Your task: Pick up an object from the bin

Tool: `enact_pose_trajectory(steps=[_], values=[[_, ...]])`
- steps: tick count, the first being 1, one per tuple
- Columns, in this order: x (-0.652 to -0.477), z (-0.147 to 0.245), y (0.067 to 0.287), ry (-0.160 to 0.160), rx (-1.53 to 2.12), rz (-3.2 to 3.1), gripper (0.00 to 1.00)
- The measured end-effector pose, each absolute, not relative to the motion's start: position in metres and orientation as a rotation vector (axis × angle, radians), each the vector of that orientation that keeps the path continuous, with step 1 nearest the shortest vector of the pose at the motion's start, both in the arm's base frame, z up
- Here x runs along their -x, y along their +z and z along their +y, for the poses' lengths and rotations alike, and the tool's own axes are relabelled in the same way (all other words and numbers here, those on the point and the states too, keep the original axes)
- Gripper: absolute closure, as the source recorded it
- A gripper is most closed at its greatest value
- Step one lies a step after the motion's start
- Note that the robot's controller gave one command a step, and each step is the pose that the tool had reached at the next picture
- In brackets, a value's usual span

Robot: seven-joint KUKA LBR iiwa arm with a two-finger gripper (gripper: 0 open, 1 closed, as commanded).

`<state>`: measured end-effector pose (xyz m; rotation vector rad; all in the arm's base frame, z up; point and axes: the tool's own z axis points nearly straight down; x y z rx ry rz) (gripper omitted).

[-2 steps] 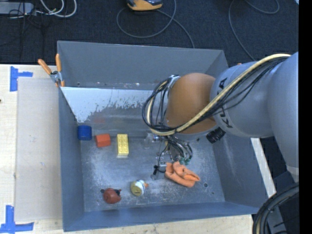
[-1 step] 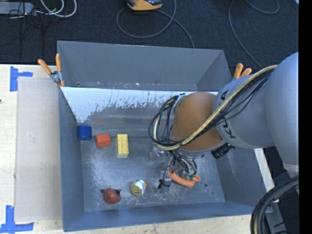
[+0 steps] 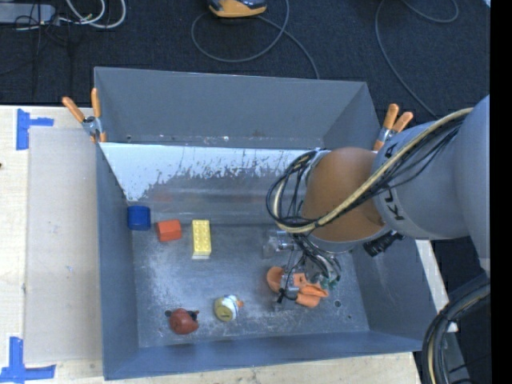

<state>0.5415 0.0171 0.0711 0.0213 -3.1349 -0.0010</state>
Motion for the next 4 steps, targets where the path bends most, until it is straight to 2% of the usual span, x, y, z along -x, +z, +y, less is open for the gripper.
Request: enact_pose_trajectory(steps=[1,2,3,4], values=[[-0.572,0.003,0.081,0.008,-0.068,-3.132,0.0],[-0.511,-0.049,0.07,-0.003,-0.117,-3.131,1.0],[-0.511,-0.049,0.07,-0.003,-0.115,-3.131,1.0],[-0.506,-0.047,0.118,-0.004,-0.113,-3.123,1.0]])
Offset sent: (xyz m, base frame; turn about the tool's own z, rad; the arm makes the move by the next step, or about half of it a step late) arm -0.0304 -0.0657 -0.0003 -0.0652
